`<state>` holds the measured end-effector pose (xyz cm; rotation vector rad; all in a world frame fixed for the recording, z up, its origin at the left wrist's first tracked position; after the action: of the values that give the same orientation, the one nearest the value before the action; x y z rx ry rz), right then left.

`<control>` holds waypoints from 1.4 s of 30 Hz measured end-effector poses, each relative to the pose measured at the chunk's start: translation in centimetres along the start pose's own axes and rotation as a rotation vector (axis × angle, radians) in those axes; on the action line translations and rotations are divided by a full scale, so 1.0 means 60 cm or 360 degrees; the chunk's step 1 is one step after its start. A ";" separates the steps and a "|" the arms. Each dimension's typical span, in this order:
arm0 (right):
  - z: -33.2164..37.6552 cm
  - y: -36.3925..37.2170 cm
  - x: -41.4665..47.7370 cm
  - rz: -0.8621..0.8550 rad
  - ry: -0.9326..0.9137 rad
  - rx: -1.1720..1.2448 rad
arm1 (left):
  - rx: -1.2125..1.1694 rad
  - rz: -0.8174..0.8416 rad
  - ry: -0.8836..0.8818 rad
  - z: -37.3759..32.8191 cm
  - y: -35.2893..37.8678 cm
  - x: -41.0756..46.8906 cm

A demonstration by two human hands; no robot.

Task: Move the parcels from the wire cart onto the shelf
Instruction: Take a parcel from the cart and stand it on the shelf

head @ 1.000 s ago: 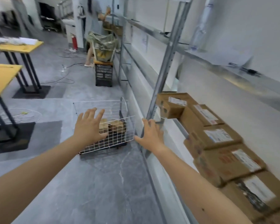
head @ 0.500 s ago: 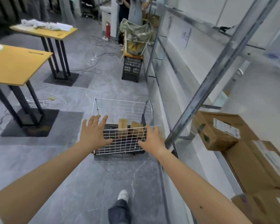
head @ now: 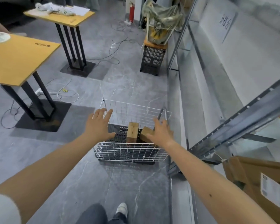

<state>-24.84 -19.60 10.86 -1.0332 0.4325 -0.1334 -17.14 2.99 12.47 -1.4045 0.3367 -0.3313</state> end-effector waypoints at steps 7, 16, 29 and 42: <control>-0.070 0.064 0.097 0.0204 0.0155 0.0069 | -0.0029 0.0219 0.0015 -0.011 0.108 0.082; -0.138 0.198 0.252 0.0495 0.0465 0.0169 | -0.0160 0.0581 -0.0037 -0.011 0.289 0.203; -0.231 0.337 0.494 0.0676 0.0686 0.0318 | -0.0519 0.1089 -0.0167 -0.029 0.534 0.369; -0.384 0.575 0.628 0.0908 0.0787 0.0484 | -0.1004 0.1428 -0.0488 -0.154 0.832 0.434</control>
<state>-3.25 -31.97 -39.37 -0.5385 1.1040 0.0605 3.96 -9.43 -39.09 -1.7189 0.8139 0.7801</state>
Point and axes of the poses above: each hand's wrist, its own x-axis towards the middle knuckle, its own y-axis out of the palm, z = x × y, the point moved 9 cm from there along x, towards the middle knuckle, and after that the axes turned 9 degrees about x, right-handed, at the moved point
